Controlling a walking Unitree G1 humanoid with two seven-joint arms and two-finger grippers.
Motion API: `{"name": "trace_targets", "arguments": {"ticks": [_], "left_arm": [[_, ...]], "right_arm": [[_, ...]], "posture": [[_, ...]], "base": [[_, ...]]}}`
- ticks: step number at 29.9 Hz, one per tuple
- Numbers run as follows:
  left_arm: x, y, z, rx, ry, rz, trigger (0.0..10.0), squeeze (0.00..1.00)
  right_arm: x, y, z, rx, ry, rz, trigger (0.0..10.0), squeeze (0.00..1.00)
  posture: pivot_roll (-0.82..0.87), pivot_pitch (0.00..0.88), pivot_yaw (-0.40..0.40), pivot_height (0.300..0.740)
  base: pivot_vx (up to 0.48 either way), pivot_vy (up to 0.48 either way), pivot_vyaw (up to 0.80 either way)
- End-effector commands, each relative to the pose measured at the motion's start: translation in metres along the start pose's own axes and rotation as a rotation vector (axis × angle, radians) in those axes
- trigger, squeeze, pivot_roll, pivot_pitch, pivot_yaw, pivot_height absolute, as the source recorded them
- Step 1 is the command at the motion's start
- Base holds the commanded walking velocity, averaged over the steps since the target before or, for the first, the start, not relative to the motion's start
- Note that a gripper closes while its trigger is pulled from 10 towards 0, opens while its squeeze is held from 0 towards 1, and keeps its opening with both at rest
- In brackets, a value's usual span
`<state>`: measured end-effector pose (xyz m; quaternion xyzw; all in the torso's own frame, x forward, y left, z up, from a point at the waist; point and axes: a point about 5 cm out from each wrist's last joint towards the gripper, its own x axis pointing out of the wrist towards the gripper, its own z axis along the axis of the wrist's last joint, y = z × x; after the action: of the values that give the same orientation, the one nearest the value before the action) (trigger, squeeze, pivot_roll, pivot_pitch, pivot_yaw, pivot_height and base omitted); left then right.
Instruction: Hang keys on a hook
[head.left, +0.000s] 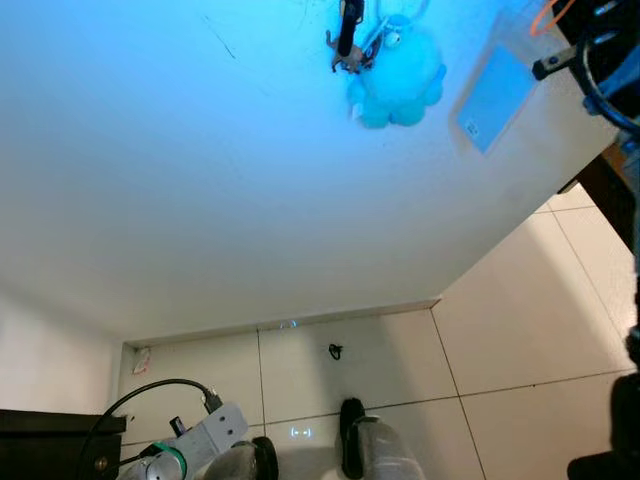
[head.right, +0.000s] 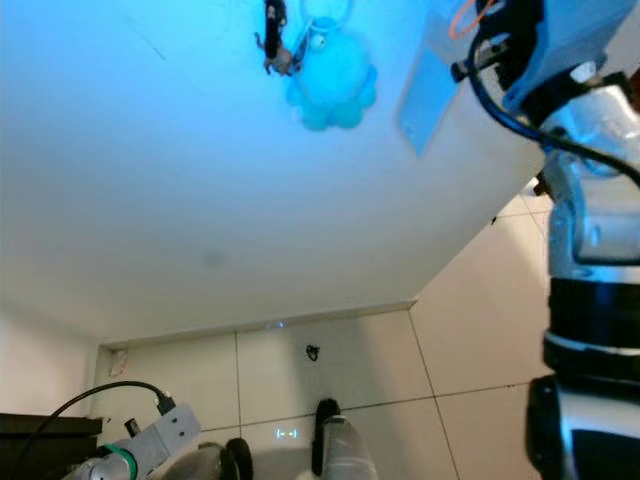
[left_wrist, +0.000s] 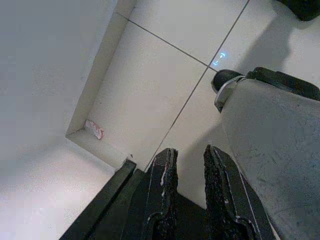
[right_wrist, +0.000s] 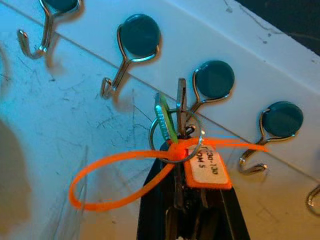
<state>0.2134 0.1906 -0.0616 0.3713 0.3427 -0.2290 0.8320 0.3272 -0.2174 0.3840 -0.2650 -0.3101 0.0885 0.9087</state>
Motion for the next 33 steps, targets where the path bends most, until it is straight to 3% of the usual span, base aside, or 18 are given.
{"name": "trace_targets", "arguments": {"ticks": [1, 5, 14, 17, 18, 20, 21, 23, 25, 27, 33], "left_arm": [[-0.004, -0.010, -0.013, -0.017, 0.055, -0.033, 10.0, 0.00], [-0.004, -0.010, -0.014, -0.019, 0.056, -0.031, 10.0, 0.00], [-0.004, -0.009, -0.014, 0.001, 0.054, -0.037, 10.0, 0.00], [-0.004, -0.008, -0.014, 0.007, 0.054, -0.039, 10.0, 0.00], [-0.004, -0.008, -0.014, 0.009, 0.053, -0.040, 10.0, 0.00], [-0.004, -0.008, -0.014, 0.009, 0.053, -0.040, 10.0, 0.00], [-0.004, -0.009, -0.014, 0.010, 0.053, -0.041, 10.0, 0.00], [-0.004, -0.009, -0.013, 0.011, 0.051, -0.042, 10.0, 0.00], [-0.004, -0.009, -0.013, 0.011, 0.051, -0.042, 10.0, 0.00], [-0.004, -0.010, -0.013, 0.015, 0.050, -0.043, 10.0, 0.00], [-0.004, -0.010, -0.013, 0.013, 0.053, -0.044, 10.0, 0.00]], "right_arm": [[-0.007, -0.002, -0.003, -0.033, 0.070, 0.051, 10.0, 0.00], [-0.026, 0.008, -0.024, -0.010, 0.194, 0.167, 10.0, 0.00], [-0.060, 0.017, -0.023, 0.049, 0.179, 0.284, 10.0, 0.00], [-0.075, 0.030, -0.024, 0.079, 0.217, 0.431, 10.0, 0.00], [-0.088, 0.045, -0.041, 0.037, 0.337, 0.544, 10.0, 0.00], [-0.088, 0.045, -0.041, 0.037, 0.337, 0.544, 10.0, 0.00], [-0.099, 0.055, -0.054, 0.005, 0.424, 0.619, 10.0, 0.00], [-0.143, 0.075, -0.110, -0.213, 0.750, 0.817, 10.0, 0.00], [-0.143, 0.075, -0.110, -0.213, 0.750, 0.817, 10.0, 0.00], [-0.193, 0.077, -0.139, -0.371, 0.984, 1.064, 10.0, 0.00], [-0.187, 0.075, -0.125, -0.307, 0.940, 1.136, 10.0, 0.00]], "posture": [[-0.16, 0.230, 0.075, 0.740], [-0.17, 0.231, 0.078, 0.740], [-0.18, 0.232, 0.090, 0.740], [-0.18, 0.229, 0.090, 0.740], [-0.19, 0.228, 0.087, 0.740], [-0.19, 0.228, 0.087, 0.740], [-0.19, 0.229, 0.086, 0.740], [-0.19, 0.229, 0.086, 0.740], [-0.19, 0.229, 0.086, 0.740], [-0.18, 0.228, 0.086, 0.740], [-0.19, 0.224, 0.083, 0.740]], "base": [[0.000, 0.000, 0.00], [0.000, 0.000, 0.00], [0.000, 0.000, 0.00], [0.000, 0.000, 0.00], [0.000, 0.000, 0.00], [0.000, 0.000, 0.00], [0.000, 0.000, 0.00], [0.000, 0.000, 0.00], [0.000, 0.000, 0.00], [0.000, 0.000, 0.00], [0.000, 0.000, 0.00]]}}
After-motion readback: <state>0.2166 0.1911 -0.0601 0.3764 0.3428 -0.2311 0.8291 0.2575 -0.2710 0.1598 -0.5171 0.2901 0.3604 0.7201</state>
